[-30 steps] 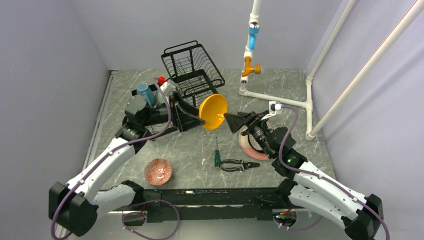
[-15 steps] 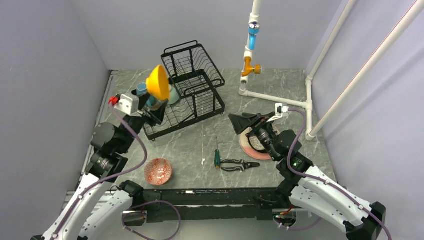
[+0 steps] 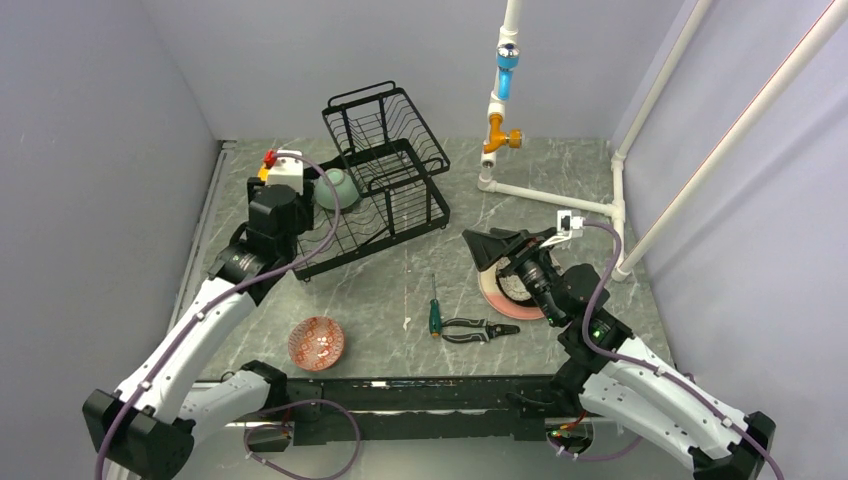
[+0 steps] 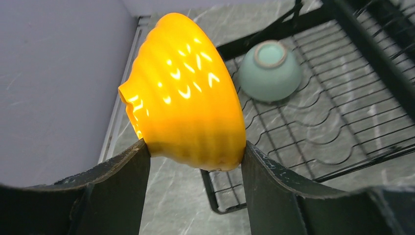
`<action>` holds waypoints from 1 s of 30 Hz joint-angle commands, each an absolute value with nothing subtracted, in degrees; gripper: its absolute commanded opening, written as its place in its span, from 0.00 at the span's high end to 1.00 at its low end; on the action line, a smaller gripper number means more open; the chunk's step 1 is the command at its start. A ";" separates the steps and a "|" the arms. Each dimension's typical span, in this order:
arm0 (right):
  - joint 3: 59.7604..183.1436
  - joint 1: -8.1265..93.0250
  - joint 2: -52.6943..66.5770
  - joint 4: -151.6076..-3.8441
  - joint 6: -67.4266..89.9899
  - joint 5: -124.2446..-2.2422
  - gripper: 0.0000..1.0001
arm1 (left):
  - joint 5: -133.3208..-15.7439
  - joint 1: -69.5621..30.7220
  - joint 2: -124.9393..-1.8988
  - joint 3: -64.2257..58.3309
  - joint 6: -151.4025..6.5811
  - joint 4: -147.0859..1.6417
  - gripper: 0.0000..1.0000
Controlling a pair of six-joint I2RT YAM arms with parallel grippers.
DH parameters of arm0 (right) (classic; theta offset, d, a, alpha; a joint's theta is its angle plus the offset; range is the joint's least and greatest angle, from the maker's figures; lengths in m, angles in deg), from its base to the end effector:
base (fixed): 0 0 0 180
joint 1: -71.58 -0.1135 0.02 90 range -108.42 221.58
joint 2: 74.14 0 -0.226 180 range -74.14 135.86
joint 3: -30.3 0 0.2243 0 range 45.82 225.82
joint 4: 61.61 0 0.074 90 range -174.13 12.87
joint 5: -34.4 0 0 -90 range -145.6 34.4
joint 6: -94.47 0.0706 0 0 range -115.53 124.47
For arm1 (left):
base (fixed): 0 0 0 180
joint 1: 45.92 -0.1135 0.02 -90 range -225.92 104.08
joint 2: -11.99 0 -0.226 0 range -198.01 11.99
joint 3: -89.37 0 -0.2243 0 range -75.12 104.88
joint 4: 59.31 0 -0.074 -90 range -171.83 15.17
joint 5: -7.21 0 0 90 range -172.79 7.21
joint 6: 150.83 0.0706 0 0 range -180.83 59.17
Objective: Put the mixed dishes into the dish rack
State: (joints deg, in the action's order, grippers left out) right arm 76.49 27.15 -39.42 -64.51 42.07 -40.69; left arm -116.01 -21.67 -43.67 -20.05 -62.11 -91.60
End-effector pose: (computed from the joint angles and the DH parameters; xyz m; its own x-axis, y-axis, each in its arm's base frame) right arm 0.1518 0.1233 0.3080 -0.2176 0.6124 -0.7600 -0.4569 0.6242 0.6337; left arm 0.2313 -0.0618 0.3181 -0.2692 0.1007 -0.9578 -0.1392 0.9800 0.1422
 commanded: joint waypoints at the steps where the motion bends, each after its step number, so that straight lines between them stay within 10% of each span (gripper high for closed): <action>1: 76.58 27.28 -42.32 -65.47 41.52 -39.05 0.06 | -118.58 -22.19 -46.13 -17.17 -59.83 -94.51 1.00; 30: 74.92 27.23 -47.46 -66.90 41.69 -38.87 0.05 | -104.73 -25.83 -63.13 -22.13 -46.41 -97.18 1.00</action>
